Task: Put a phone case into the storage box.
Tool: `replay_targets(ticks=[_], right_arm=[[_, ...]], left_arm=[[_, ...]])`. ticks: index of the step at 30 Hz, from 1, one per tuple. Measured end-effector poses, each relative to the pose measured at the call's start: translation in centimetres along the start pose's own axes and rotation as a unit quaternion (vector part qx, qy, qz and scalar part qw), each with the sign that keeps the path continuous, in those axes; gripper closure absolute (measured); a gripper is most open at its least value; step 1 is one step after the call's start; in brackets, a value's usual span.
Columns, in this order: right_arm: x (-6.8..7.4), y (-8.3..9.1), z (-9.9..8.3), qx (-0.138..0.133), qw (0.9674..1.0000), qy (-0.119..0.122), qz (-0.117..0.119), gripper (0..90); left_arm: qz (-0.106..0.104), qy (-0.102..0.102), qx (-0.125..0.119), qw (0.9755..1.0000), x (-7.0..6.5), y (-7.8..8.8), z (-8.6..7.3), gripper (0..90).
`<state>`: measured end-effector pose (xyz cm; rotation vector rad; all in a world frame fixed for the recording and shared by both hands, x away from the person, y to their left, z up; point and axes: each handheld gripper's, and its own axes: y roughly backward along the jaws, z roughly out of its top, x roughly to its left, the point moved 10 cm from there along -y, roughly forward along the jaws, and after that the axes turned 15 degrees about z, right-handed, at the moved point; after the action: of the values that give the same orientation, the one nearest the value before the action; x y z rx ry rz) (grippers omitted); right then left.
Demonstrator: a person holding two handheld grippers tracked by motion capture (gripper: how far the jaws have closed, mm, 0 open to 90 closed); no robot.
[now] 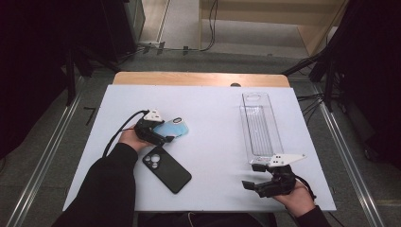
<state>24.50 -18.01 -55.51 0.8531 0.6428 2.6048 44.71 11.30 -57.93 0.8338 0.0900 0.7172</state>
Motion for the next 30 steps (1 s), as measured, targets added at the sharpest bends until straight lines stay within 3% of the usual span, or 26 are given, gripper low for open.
replay_targets(ticks=[9,18,25,30], right_arm=[[0.1,0.1,0.1,-0.002,1.0,0.003,0.002,17.2],[0.1,0.0,0.1,-0.001,1.0,0.005,0.002,17.2],[0.1,0.2,0.2,-0.004,1.0,0.004,-0.003,17.3],[0.1,0.3,0.4,-0.011,0.9999,0.005,-0.005,17.3]], left_arm=[[0.0,0.013,0.006,0.9999,0.3,0.3,0.1,16.8],[0.002,0.028,-0.022,0.9994,0.4,1.6,1.7,16.8],[0.016,0.022,-0.008,0.9996,0.3,2.0,2.0,16.8],[0.019,0.037,-0.006,0.9991,0.1,2.4,2.6,16.8]])
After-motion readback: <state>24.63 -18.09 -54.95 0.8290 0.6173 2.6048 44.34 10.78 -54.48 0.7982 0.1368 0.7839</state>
